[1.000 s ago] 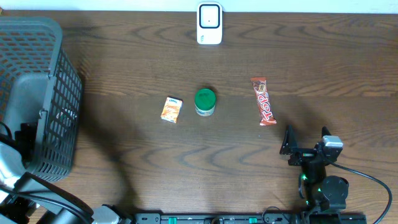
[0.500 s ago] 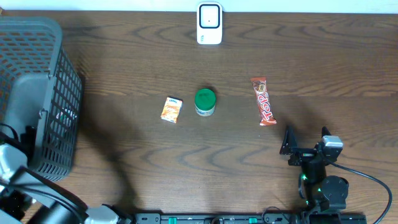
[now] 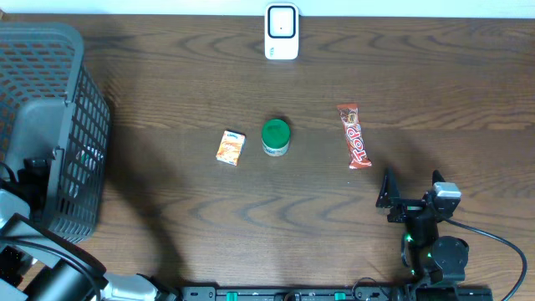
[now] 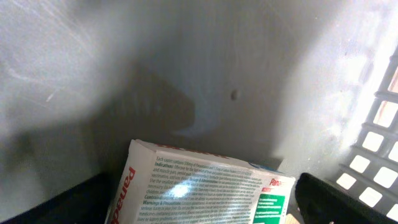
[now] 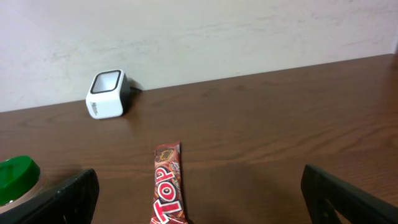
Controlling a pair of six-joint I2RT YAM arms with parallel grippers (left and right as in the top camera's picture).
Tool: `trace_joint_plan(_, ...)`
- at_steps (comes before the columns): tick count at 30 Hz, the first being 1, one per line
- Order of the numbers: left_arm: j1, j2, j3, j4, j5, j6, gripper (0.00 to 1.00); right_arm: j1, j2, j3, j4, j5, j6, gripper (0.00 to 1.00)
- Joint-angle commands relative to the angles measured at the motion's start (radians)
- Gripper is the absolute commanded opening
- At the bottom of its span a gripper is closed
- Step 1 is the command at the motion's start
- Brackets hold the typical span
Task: Scan the item barcode
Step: 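Move the left gripper back into the basket toward the Panadol box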
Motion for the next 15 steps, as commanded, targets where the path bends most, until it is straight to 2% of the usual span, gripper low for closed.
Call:
trace_joint_plan(1, -0.005, 0.082, -0.058, -0.031, 0.015, 0.029, 0.84, 0.010, -0.005, -0.001, -0.004, 0.002, -0.007, 0.99)
trace_joint_plan(3, -0.005, 0.082, -0.058, -0.036, 0.025, 0.031, 0.79, 0.010, -0.005, -0.001, -0.004, 0.002, -0.007, 0.99)
trace_joint_plan(11, -0.005, 0.082, -0.057, -0.038, 0.070, 0.035, 0.51, 0.010, -0.005, -0.001, -0.004, 0.002, -0.007, 0.99)
trace_joint_plan(15, -0.005, 0.082, -0.057, -0.038, 0.074, 0.035, 0.44, 0.010, -0.005, -0.001, -0.004, 0.002, -0.007, 0.99)
